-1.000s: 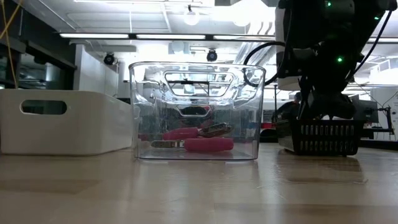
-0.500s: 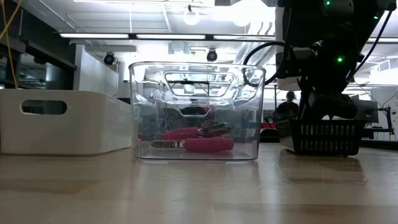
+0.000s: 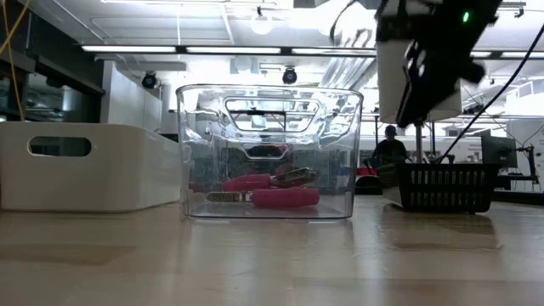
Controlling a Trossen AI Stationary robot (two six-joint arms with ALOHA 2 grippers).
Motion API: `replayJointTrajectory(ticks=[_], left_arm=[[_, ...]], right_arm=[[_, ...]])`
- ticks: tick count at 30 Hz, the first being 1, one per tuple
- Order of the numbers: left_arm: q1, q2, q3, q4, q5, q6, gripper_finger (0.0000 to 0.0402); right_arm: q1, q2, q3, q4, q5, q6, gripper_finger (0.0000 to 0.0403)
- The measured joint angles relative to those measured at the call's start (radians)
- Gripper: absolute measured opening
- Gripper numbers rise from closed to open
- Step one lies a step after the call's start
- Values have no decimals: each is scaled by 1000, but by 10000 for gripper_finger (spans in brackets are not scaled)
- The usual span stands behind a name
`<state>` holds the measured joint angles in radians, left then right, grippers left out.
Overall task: Pick & Place School Supplies
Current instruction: Put the yellow eraser into the black basket
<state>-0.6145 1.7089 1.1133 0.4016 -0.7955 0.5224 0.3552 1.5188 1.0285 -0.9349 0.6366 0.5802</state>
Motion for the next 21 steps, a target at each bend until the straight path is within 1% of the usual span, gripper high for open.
replayJointTrajectory(ticks=[2, 6, 10, 15, 21], left_arm=[[-14, 0, 0, 0, -34, 4, 140], [-49, 0, 0, 0, -116, 70, 140], [-77, 0, 0, 0, -140, 78, 140], [-94, 0, 0, 0, -159, 13, 140], [-114, 0, 0, -38, -287, -86, 140]], right_arm=[[11, -30, 13, 21, -20, -9, 120], [36, -83, 16, 80, -83, -18, 119], [63, -116, 16, 155, -140, -35, 119], [94, -132, 15, 280, -246, -60, 119], [138, -134, 15, 487, -385, -113, 118]])
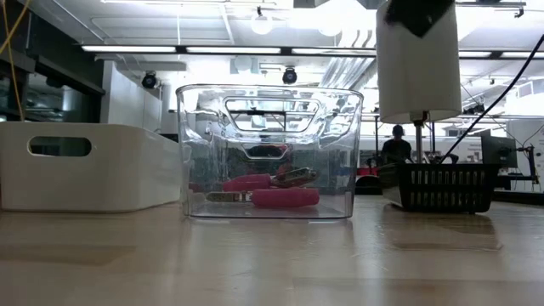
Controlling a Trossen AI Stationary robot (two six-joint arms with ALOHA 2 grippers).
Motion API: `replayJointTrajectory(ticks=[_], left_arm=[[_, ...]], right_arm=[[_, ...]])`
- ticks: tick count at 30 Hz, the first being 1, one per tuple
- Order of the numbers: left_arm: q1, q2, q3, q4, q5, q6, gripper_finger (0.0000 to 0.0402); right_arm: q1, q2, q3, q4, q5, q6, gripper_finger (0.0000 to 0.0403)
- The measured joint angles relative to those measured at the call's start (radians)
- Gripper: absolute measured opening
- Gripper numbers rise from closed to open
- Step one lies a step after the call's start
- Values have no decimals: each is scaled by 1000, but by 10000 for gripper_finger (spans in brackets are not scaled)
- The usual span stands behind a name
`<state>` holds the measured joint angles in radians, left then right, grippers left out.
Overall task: Pick & Place School Supplies
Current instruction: Put the yellow eraser into the black basket
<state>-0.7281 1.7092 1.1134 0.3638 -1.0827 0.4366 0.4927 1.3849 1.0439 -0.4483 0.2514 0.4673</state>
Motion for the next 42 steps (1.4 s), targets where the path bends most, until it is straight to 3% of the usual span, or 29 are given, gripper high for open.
replayJointTrajectory(ticks=[7, 13, 18, 26, 34, 39, 42], left_arm=[[7, -3, 0, -16, -79, -25, 139], [20, -18, 0, -53, -143, -53, 139], [-47, -45, 0, -196, -131, -247, 139], [-156, -91, 0, -656, 172, -872, 139], [-176, -126, 0, -1046, 507, -1484, 139], [-171, -126, 0, -1179, 753, -1715, 139], [-170, -126, 0, -1206, 837, -1804, 139]], right_arm=[[51, 0, 0, 221, -62, -29, 118], [83, 0, 0, 304, -75, -30, 118], [92, 0, 0, 305, -69, -30, 118], [82, 0, 0, 304, -68, -53, 118], [61, 0, 0, 304, -68, -53, 118], [50, 0, 0, 304, -68, -66, 118], [47, 0, 0, 304, -67, -79, 118]])
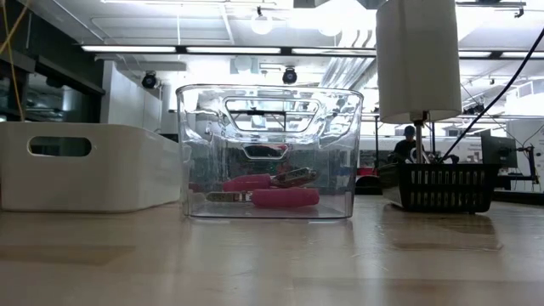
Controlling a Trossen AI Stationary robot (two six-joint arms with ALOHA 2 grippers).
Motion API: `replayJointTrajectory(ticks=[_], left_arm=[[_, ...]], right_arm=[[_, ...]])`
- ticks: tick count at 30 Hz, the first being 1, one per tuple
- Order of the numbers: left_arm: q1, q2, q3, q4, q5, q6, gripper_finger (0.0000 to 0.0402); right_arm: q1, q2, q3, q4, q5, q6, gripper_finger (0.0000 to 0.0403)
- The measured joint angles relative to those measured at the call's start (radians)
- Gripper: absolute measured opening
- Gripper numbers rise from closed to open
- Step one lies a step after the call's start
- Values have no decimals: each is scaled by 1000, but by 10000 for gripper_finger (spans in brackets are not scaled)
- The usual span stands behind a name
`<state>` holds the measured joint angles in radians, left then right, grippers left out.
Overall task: Pick & Place School Supplies
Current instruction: Put the yellow eraser into the black basket
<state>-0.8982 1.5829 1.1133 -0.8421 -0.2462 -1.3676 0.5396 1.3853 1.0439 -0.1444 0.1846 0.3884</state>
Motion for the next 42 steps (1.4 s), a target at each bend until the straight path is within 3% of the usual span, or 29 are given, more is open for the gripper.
replayJointTrajectory(ticks=[12, 22, 42], left_arm=[[-4, 20, -1, -137, 88, -366, 146], [-3, 94, -2, -134, 171, -414, 181], [16, 186, -5, -149, 172, -440, 184]], right_arm=[[4, 0, 0, -7, -5, -1, 118], [4, 0, 0, -25, -6, -35, 118], [4, 0, 0, -25, -38, -46, 118]])
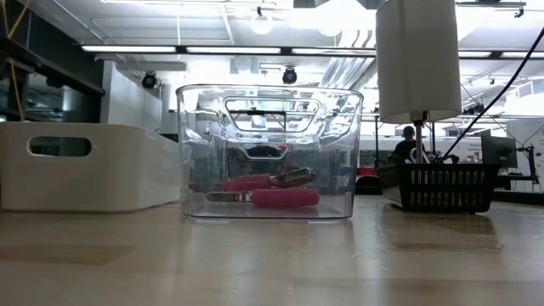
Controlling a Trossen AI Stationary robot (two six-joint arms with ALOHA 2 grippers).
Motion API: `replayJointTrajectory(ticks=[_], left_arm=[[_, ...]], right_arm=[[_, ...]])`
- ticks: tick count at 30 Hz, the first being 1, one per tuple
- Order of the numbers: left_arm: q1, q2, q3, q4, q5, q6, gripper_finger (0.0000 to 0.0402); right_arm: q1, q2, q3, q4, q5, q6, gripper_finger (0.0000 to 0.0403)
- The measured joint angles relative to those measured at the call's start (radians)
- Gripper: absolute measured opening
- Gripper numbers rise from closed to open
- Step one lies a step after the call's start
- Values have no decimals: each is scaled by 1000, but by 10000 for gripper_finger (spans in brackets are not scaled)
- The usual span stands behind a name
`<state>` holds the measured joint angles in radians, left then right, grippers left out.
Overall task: Pick & Place School Supplies
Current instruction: Put the yellow eraser into the black basket
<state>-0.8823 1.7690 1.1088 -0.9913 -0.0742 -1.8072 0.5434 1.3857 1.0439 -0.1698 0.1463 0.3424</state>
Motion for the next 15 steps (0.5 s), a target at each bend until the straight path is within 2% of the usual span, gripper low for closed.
replayJointTrajectory(ticks=[15], left_arm=[[15, 15, 0, 0, 15, 21, 183]], right_arm=[[29, 0, 0, 1, -12, 0, 118]])
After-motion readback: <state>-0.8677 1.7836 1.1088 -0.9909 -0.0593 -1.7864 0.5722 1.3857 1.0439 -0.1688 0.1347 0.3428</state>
